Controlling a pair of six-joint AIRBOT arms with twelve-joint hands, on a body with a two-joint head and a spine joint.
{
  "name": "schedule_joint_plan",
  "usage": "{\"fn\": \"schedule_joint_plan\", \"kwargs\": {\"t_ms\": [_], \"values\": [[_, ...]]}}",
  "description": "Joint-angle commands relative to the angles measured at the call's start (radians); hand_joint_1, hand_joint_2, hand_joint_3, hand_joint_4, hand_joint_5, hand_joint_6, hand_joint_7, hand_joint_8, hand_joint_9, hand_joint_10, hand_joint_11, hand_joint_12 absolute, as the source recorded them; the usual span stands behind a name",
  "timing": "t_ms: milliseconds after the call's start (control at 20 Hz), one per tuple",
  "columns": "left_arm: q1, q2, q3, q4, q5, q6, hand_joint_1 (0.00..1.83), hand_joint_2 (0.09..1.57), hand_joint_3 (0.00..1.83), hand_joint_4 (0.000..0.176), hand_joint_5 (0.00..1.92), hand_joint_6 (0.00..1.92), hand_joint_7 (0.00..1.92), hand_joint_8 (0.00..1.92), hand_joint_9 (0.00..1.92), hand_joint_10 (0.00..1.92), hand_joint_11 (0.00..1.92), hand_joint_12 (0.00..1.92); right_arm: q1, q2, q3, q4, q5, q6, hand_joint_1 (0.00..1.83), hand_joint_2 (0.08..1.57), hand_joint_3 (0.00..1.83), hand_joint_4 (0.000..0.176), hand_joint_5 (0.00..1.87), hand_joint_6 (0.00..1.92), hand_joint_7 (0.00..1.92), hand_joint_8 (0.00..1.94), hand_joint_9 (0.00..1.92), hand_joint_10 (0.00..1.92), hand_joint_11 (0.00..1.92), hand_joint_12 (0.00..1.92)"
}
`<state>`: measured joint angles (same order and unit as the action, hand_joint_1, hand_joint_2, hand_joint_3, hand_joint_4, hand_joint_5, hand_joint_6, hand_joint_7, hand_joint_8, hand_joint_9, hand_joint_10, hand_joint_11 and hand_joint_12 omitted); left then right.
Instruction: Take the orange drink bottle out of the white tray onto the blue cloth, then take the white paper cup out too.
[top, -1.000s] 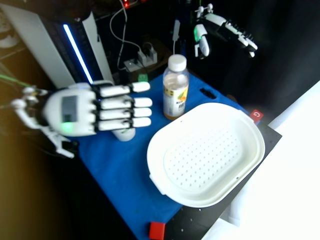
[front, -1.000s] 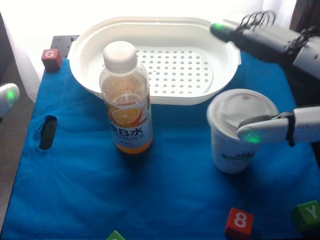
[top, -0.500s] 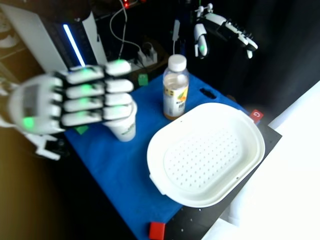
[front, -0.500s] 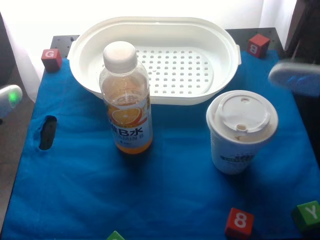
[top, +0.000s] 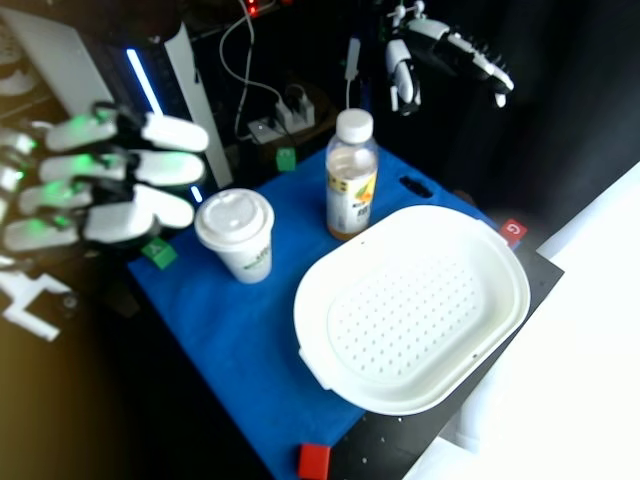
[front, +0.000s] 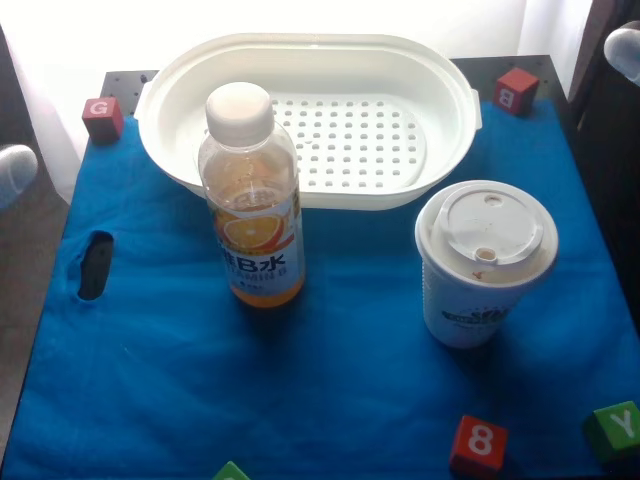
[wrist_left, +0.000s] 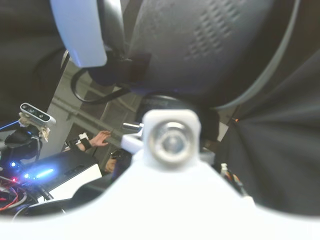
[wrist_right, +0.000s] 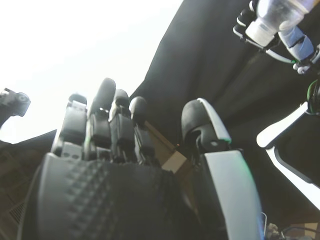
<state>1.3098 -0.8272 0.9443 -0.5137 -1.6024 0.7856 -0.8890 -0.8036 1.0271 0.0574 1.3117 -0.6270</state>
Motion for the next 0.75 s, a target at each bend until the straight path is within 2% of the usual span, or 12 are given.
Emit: {"fn": "schedule_joint_plan", "kwargs": {"t_ms": [0, 100, 150, 200, 300, 350, 400, 450, 500, 600, 650, 700], "values": [[-0.018, 0.012, 0.007, 0.013, -0.129, 0.002, 0.64, 1.28, 0.00, 0.142, 0.08, 0.00, 0.02, 0.00, 0.06, 0.00, 0.00, 0.38, 0.012, 0.001, 0.003, 0.017, 0.121, 0.003, 0.66, 1.31, 0.00, 0.011, 0.00, 0.54, 0.21, 0.01, 0.00, 0.97, 0.00, 1.74], [-0.035, 0.020, 0.013, 0.031, -0.129, 0.011, 0.64, 1.28, 0.00, 0.106, 0.06, 0.00, 0.01, 0.00, 0.05, 0.00, 0.00, 0.42, 0.012, 0.006, 0.003, 0.017, 0.121, 0.003, 0.59, 1.30, 0.00, 0.017, 0.00, 0.43, 0.15, 0.00, 0.00, 0.89, 0.00, 1.79], [-0.044, 0.021, 0.018, 0.038, -0.129, 0.013, 0.65, 1.28, 0.00, 0.091, 0.03, 0.00, 0.00, 0.00, 0.04, 0.00, 0.00, 0.49, 0.013, 0.012, 0.003, 0.018, 0.121, 0.003, 0.55, 1.31, 0.00, 0.012, 0.00, 0.34, 0.10, 0.02, 0.00, 0.70, 0.00, 1.77], [-0.058, 0.021, 0.025, 0.049, -0.129, 0.017, 0.67, 1.27, 0.00, 0.099, 0.02, 0.00, 0.00, 0.00, 0.02, 0.00, 0.00, 0.50, 0.021, 0.024, 0.002, 0.024, 0.135, 0.003, 0.55, 1.31, 0.00, 0.029, 0.00, 0.29, 0.07, 0.02, 0.00, 0.58, 0.00, 1.77], [-0.084, 0.027, 0.034, 0.072, -0.129, 0.026, 0.67, 1.30, 0.00, 0.165, 0.00, 0.00, 0.00, 0.00, 0.00, 0.00, 0.00, 0.13, 0.022, 0.052, -0.006, 0.036, 0.186, 0.003, 0.60, 1.27, 0.00, 0.071, 0.00, 0.24, 0.04, 0.01, 0.00, 0.41, 0.00, 1.65], [-0.117, 0.040, 0.033, 0.098, -0.129, 0.036, 0.66, 1.28, 0.00, 0.174, 0.00, 0.00, 0.00, 0.00, 0.00, 0.00, 0.00, 0.03, 0.022, 0.074, -0.011, 0.039, 0.217, 0.003, 0.60, 1.24, 0.00, 0.067, 0.00, 0.14, 0.04, 0.01, 0.00, 0.49, 0.00, 1.67], [-0.132, 0.045, 0.033, 0.109, -0.129, 0.042, 0.66, 1.28, 0.00, 0.176, 0.00, 0.00, 0.00, 0.00, 0.00, 0.00, 0.00, 0.00, 0.022, 0.081, -0.012, 0.040, 0.227, 0.003, 0.62, 1.22, 0.00, 0.089, 0.00, 0.14, 0.04, 0.01, 0.00, 0.52, 0.00, 1.83], [-0.166, 0.057, 0.033, 0.136, -0.129, 0.062, 0.70, 1.24, 0.00, 0.164, 0.00, 0.00, 0.00, 0.00, 0.00, 0.00, 0.00, 0.00, 0.022, 0.091, -0.013, 0.042, 0.255, 0.003, 0.63, 1.21, 0.00, 0.119, 0.00, 0.18, 0.01, 0.00, 0.00, 0.59, 0.00, 1.81], [-0.183, 0.063, 0.032, 0.151, -0.129, 0.081, 0.75, 1.23, 0.00, 0.153, 0.00, 0.00, 0.00, 0.00, 0.00, 0.00, 0.00, 0.00, 0.022, 0.096, -0.013, 0.046, 0.277, 0.003, 0.65, 1.22, 0.00, 0.112, 0.00, 0.13, 0.00, 0.00, 0.00, 0.60, 0.00, 1.82], [-0.200, 0.076, 0.031, 0.171, -0.129, 0.091, 0.79, 1.23, 0.00, 0.164, 0.00, 0.00, 0.00, 0.00, 0.00, 0.00, 0.00, 0.00, 0.022, 0.096, -0.015, 0.069, 0.360, 0.003, 0.72, 1.15, 0.00, 0.102, 0.01, 0.05, 0.03, 0.01, 0.00, 0.62, 0.00, 1.78], [-0.205, 0.082, 0.030, 0.178, -0.129, 0.085, 0.79, 1.23, 0.00, 0.162, 0.00, 0.00, 0.00, 0.00, 0.01, 0.00, 0.01, 0.01, 0.021, 0.099, -0.021, 0.083, 0.397, 0.003, 0.76, 1.11, 0.00, 0.088, 0.11, 0.11, 0.11, 0.04, 0.00, 0.62, 0.00, 1.82], [-0.218, 0.086, 0.030, 0.193, -0.129, 0.080, 0.73, 1.24, 0.00, 0.157, 0.00, 0.00, 0.00, 0.00, 0.04, 0.02, 0.01, 0.01, 0.021, 0.106, -0.026, 0.087, 0.415, 0.003, 0.72, 1.12, 0.00, 0.078, 0.02, 0.09, 0.06, 0.02, 0.00, 0.51, 0.00, 1.74]]}}
